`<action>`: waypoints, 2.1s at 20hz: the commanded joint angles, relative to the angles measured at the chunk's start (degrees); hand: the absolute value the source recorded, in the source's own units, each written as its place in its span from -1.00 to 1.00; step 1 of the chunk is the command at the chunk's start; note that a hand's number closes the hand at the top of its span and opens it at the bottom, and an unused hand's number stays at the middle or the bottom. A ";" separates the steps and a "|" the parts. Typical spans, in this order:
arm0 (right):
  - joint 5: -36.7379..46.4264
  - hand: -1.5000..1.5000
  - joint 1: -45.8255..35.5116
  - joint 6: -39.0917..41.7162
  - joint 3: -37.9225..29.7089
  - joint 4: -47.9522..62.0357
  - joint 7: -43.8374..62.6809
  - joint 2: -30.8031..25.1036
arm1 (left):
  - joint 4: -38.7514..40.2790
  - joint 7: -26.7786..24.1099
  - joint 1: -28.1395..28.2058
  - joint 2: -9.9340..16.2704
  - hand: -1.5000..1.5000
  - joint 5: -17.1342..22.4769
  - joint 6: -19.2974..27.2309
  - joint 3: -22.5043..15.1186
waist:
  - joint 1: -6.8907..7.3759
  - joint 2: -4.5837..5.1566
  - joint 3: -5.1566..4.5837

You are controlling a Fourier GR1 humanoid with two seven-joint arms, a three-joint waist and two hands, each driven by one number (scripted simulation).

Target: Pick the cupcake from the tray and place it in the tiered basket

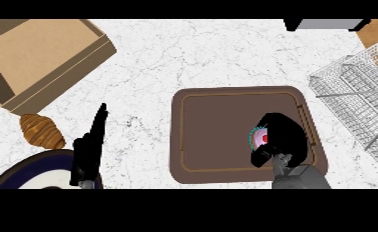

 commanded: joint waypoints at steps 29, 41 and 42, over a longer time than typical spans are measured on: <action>-33.14 1.00 31.23 -2.82 -64.66 -54.48 -3.25 -27.36 | -0.76 2.14 2.48 0.50 0.00 -0.29 -0.88 1.76 | -1.34 0.09 -0.19; -37.40 1.00 12.00 1.94 -68.14 -29.09 -0.16 -46.25 | 0.55 2.16 0.24 0.10 0.00 -0.59 -3.70 2.39 | 0.43 0.52 -0.09; -38.86 1.00 9.84 3.13 -66.88 -33.16 7.19 -47.91 | -4.28 3.86 3.16 0.87 0.00 -0.40 -3.88 1.91 | 0.66 0.42 -0.11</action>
